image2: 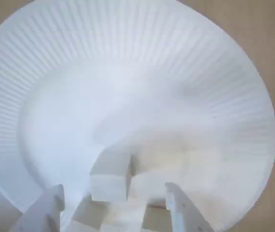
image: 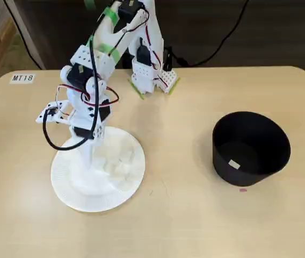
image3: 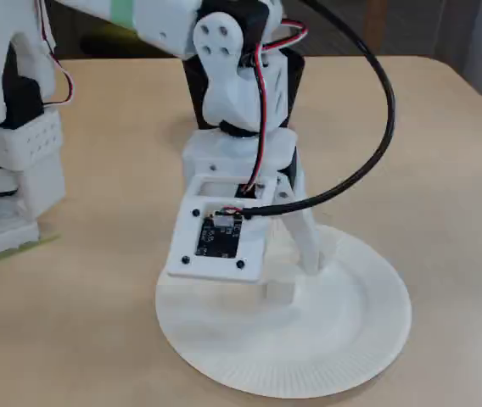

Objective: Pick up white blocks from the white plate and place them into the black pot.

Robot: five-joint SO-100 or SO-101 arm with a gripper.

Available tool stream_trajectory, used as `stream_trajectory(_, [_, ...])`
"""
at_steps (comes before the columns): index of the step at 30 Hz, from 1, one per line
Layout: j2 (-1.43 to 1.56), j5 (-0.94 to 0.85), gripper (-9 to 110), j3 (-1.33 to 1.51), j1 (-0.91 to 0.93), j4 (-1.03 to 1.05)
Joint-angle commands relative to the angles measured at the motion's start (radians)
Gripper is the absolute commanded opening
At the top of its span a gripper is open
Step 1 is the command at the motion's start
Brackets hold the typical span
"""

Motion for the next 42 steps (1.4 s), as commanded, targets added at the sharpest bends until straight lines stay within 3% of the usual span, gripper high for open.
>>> stream_trajectory(1, [-0.017, 0.020, 30, -0.064, -0.029, -0.011])
stream_trajectory(16, [-0.141, 0.092, 28, -0.120, -0.044, -0.086])
stream_trajectory(19, [-0.166, 0.109, 21, -0.120, -0.044, -0.117])
stream_trajectory(22, [-0.190, 0.160, -2, -0.120, -0.049, -0.167])
stream_trajectory(28, [-0.175, 0.155, -2, -0.123, -0.049, -0.187])
stream_trajectory(32, [-0.038, 0.184, -2, -0.115, -0.055, -0.219])
stream_trajectory(36, [0.224, 0.410, -2, -0.009, -0.101, -0.383])
stream_trajectory(42, [0.549, 0.548, -2, 0.106, -0.334, -0.391])
